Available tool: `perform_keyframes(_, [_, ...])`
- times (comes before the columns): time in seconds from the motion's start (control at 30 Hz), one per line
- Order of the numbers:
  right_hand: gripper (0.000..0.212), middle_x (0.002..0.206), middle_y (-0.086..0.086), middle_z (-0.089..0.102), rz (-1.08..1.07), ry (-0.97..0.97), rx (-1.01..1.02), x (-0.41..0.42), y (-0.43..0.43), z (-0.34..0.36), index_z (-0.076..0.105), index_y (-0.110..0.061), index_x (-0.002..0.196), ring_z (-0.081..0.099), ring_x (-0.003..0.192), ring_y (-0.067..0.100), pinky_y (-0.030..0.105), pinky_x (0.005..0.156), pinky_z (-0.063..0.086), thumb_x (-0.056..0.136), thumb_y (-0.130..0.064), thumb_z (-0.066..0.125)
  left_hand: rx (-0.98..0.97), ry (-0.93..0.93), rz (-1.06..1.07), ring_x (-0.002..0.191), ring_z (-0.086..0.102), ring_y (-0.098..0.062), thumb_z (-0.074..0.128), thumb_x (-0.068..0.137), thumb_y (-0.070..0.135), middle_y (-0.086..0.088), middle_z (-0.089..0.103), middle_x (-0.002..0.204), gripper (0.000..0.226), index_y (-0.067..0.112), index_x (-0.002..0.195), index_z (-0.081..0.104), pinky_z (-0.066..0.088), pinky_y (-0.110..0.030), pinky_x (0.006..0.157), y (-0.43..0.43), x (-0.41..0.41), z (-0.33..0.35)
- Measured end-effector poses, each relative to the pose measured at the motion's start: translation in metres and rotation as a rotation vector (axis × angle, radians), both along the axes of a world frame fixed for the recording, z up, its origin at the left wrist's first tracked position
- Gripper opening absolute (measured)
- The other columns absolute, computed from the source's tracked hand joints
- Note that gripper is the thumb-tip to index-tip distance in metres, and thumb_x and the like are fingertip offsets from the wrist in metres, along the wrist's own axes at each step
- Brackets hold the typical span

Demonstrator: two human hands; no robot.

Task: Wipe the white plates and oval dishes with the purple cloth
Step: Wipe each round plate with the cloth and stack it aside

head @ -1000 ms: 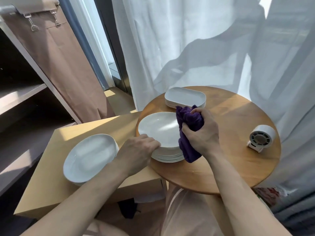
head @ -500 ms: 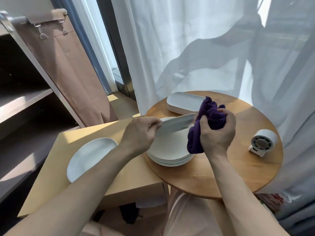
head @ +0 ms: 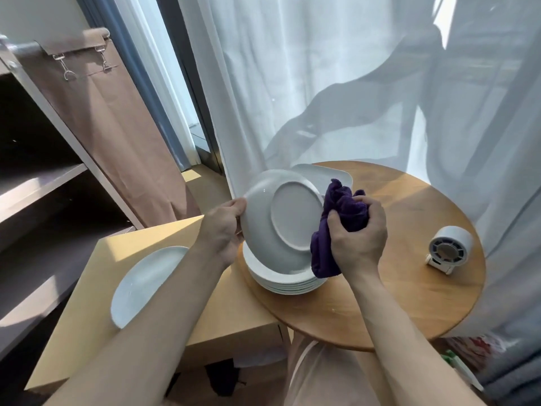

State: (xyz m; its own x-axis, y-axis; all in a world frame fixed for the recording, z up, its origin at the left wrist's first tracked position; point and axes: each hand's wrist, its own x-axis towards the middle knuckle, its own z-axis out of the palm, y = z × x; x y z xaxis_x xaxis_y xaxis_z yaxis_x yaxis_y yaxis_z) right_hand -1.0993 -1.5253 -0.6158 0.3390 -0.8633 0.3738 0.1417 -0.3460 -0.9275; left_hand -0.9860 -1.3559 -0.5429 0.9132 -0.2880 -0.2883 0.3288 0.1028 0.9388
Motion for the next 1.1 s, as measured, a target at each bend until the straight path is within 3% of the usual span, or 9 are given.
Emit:
perform_keyframes(0.17, [0.036, 0.111, -0.007, 0.060, -0.018, -0.002, -0.028, 0.000, 0.001, -0.003, 0.057, -0.030, 0.106, 0.060, 0.102, 0.012, 0.022, 0.090, 0.049, 0.075, -0.030, 0.075, -0.188, 0.258, 0.110, 0.078, 0.062, -0.016, 0.052, 0.105, 0.019, 0.000, 0.070, 0.082, 0.017, 0.016, 0.109, 0.068, 0.053, -0.025, 0.059, 0.006, -0.002, -0.040])
perform_keyframes(0.27, [0.038, 0.109, -0.008, 0.060, -0.013, 0.010, -0.057, 0.000, 0.003, -0.006, 0.056, -0.032, 0.106, 0.060, 0.101, 0.011, 0.018, 0.088, 0.048, 0.076, -0.026, 0.077, -0.236, 0.338, 0.119, 0.085, 0.064, -0.018, 0.051, 0.106, 0.021, 0.000, 0.075, 0.079, 0.020, 0.017, 0.109, 0.070, 0.052, -0.030, 0.070, 0.013, -0.004, -0.057])
perform_keyframes(0.4, [0.042, 0.109, -0.008, 0.059, 0.014, 0.058, -0.121, 0.000, 0.007, -0.011, 0.056, -0.032, 0.108, 0.058, 0.099, 0.007, 0.014, 0.086, 0.046, 0.077, -0.018, 0.082, -0.102, 0.211, 0.155, 0.080, 0.063, -0.017, 0.056, 0.104, 0.019, 0.002, 0.074, 0.079, 0.018, 0.013, 0.106, 0.072, 0.051, -0.029, 0.068, 0.022, 0.000, -0.073])
perform_keyframes(0.6, [0.039, 0.107, -0.006, 0.060, 0.093, 0.121, -0.233, 0.002, 0.018, -0.016, 0.060, -0.023, 0.109, 0.057, 0.097, 0.008, 0.007, 0.084, 0.040, 0.074, -0.024, 0.079, 0.227, -0.040, 0.004, 0.069, 0.056, -0.018, 0.059, 0.099, 0.041, 0.005, 0.062, 0.070, 0.034, 0.024, 0.072, 0.069, 0.047, -0.026, 0.057, 0.040, 0.005, -0.078])
perform_keyframes(0.7, [0.038, 0.109, -0.008, 0.060, 0.153, 0.156, -0.323, 0.003, 0.028, -0.016, 0.059, -0.025, 0.108, 0.057, 0.102, 0.010, 0.008, 0.088, 0.040, 0.074, -0.027, 0.075, 0.364, -0.106, -0.176, 0.090, 0.065, -0.010, 0.063, 0.094, 0.055, 0.008, 0.071, 0.106, 0.042, 0.022, 0.121, 0.067, 0.052, -0.017, 0.056, 0.041, -0.003, -0.081])
perform_keyframes(0.8, [0.041, 0.115, -0.004, 0.058, 0.240, 0.203, -0.468, 0.004, 0.047, -0.015, 0.062, -0.020, 0.112, 0.056, 0.107, 0.017, 0.024, 0.092, 0.047, 0.076, -0.033, 0.072, 0.385, -0.151, -0.233, 0.122, 0.058, -0.015, 0.077, 0.085, 0.052, 0.010, 0.053, 0.139, 0.089, 0.031, 0.156, 0.028, 0.058, -0.035, 0.090, 0.037, -0.009, -0.088])
perform_keyframes(0.93, [0.050, 0.120, 0.003, 0.058, 0.337, 0.309, -0.700, 0.006, 0.077, -0.021, 0.063, -0.017, 0.119, 0.054, 0.108, 0.025, 0.040, 0.092, 0.050, 0.078, -0.045, 0.068, 0.260, -0.117, -0.263, 0.106, 0.066, -0.011, 0.075, 0.074, 0.055, 0.014, 0.068, 0.120, 0.065, 0.050, 0.133, 0.049, 0.060, -0.031, 0.075, 0.034, -0.011, -0.087])
perform_keyframes(1.03, [0.051, 0.121, 0.005, 0.059, 0.329, 0.349, -0.790, 0.004, 0.082, -0.023, 0.063, -0.018, 0.121, 0.052, 0.109, 0.026, 0.042, 0.091, 0.049, 0.081, -0.049, 0.066, 0.155, 0.093, -0.232, 0.114, 0.062, -0.027, 0.066, 0.071, 0.052, 0.001, 0.065, 0.126, 0.075, 0.041, 0.141, 0.043, 0.059, -0.052, 0.091, 0.031, -0.014, -0.087])
perform_keyframes(1.1, [0.052, 0.120, 0.004, 0.059, 0.308, 0.354, -0.772, 0.001, 0.078, -0.022, 0.063, -0.017, 0.122, 0.052, 0.107, 0.026, 0.043, 0.089, 0.051, 0.078, -0.045, 0.067, 0.125, 0.170, -0.197, 0.114, 0.059, -0.029, 0.068, 0.072, 0.047, 0.000, 0.061, 0.126, 0.080, 0.040, 0.145, 0.036, 0.056, -0.051, 0.094, 0.026, -0.014, -0.089])
